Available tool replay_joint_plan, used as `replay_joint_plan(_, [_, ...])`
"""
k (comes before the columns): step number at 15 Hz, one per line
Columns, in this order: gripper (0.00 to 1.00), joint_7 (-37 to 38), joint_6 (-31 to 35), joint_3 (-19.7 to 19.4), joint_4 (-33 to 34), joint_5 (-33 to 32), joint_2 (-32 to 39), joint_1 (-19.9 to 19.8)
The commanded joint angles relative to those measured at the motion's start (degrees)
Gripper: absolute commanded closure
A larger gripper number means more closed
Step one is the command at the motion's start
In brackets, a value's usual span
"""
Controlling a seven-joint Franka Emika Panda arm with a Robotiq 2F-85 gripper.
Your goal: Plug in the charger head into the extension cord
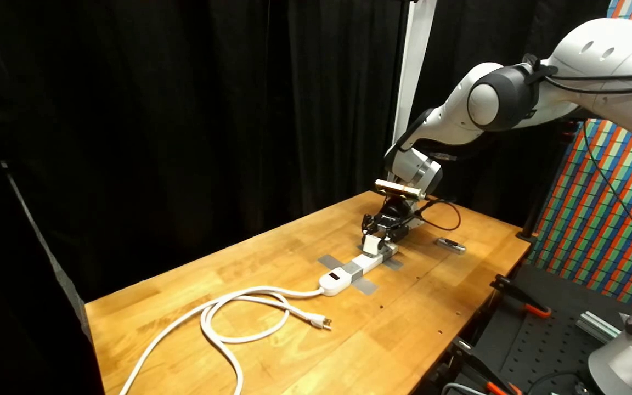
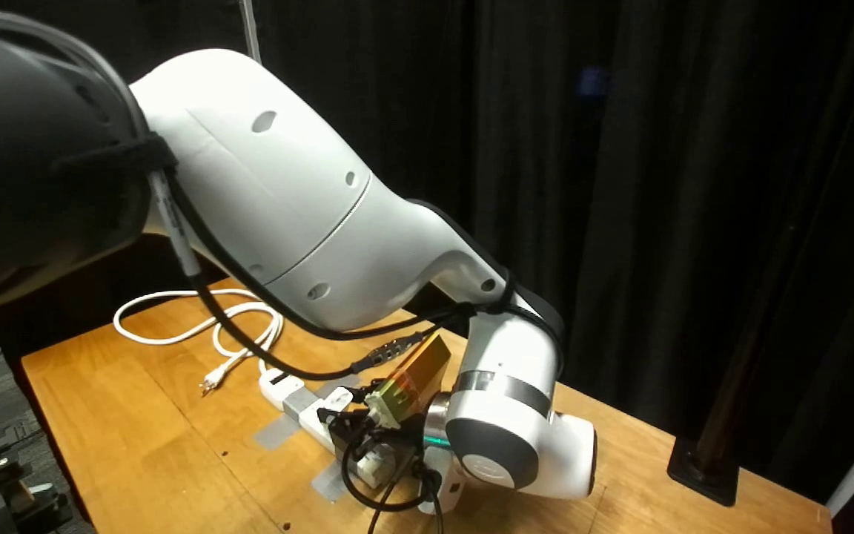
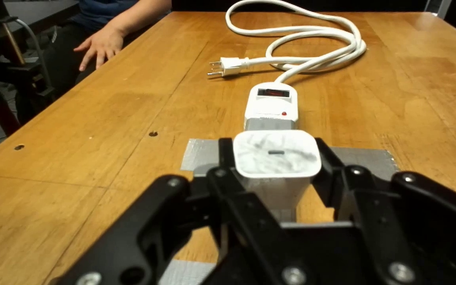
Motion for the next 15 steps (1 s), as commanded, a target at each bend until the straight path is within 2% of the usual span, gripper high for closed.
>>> replay_joint_plan(1, [0.77, -0.35, 2.05, -0.89, -0.56, 0.67, 2.37, 0.83])
replay_joint_plan(11, [0.77, -3.2, 4.8, -3.72, -8.78, 3.53, -0.11, 2.41])
replay_joint_plan(12, [0.52, -0.17, 0.27, -1.93, -4.26, 6.18, -0.38, -0.17])
replay_joint_plan(13, [0.52, -0.35, 0.44, -1.97, -4.66, 6.37, -0.55, -0.16])
replay_joint_plan(14, [0.77, -0.44, 0.51, -1.98, -4.77, 6.38, -0.62, -0.14])
replay_joint_plan(15, [0.77, -0.36, 0.73, -2.18, -4.66, 6.15, -0.74, 0.21])
